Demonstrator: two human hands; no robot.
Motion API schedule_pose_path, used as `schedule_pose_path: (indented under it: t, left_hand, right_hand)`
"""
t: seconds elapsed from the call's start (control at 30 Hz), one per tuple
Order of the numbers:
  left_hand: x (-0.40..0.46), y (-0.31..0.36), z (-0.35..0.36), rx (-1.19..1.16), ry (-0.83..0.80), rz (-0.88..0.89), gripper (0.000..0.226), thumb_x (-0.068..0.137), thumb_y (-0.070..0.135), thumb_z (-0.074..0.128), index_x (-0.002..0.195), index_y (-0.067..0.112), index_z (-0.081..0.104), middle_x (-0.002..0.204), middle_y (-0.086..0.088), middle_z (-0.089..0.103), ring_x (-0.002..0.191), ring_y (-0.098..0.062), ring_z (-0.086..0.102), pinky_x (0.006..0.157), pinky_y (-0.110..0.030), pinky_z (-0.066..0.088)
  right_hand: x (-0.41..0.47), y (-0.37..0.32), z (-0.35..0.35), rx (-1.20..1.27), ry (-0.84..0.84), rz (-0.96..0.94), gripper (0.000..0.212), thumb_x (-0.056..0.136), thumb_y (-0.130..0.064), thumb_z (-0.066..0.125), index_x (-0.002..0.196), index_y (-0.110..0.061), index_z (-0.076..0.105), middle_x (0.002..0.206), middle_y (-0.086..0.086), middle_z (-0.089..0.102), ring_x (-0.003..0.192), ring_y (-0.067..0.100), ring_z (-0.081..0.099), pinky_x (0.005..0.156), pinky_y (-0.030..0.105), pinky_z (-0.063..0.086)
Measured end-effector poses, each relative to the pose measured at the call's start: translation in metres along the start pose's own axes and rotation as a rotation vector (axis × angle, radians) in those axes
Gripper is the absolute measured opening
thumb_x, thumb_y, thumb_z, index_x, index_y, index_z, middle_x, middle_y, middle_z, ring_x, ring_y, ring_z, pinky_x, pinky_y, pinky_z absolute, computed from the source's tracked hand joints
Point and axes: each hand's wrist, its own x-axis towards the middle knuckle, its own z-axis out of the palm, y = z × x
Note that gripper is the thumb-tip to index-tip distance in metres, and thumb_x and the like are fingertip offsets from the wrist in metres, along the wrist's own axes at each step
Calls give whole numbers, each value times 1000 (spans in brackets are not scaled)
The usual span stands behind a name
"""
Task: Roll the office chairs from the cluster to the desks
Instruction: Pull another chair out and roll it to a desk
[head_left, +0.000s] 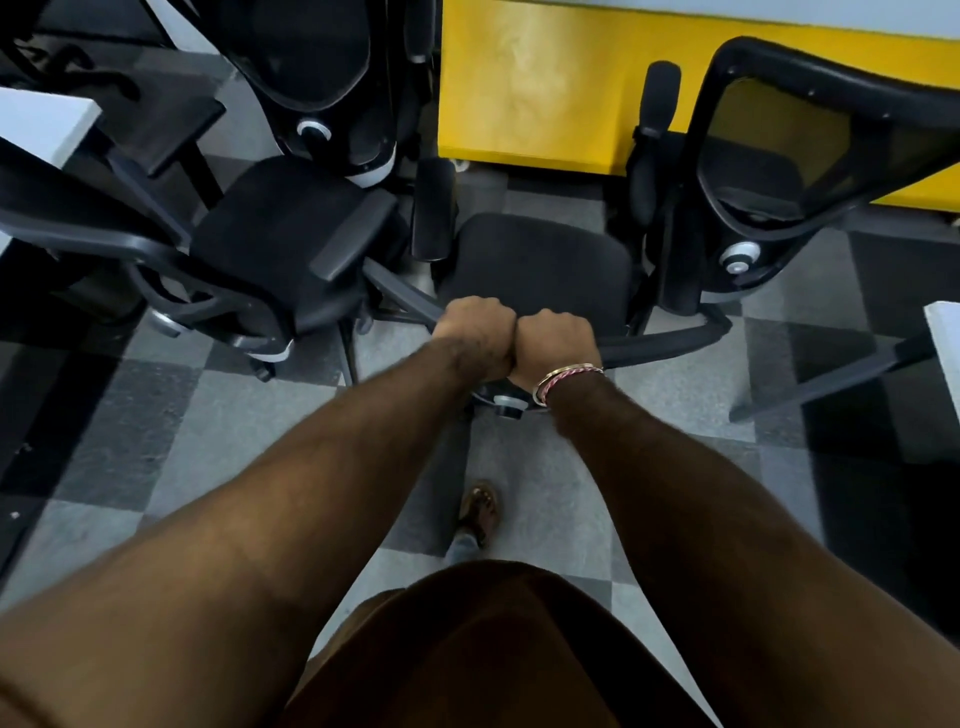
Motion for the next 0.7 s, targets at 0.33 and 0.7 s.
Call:
schedule_pose_path:
  t: [0.33,0.7]
  left_hand:
    - [-123,69,29,34,53,7,20,95,34,57,80,22,50,82,2,53,88,-22,66,70,-34,47]
    - [-252,152,69,-55,-5,-102,20,93,36,54,97,23,69,102,0,73,96,-23,72,79,-37,57]
  right_hand:
    - [-139,-11,16,-59,29,-112,26,83,-42,58,68,-24,47,76,0,67,70,27,66,59,31,38]
    - [-277,-20,31,-140,5,-296,19,81,-39,57,76,-22,63,83,3,71,77,29,70,61,30,38]
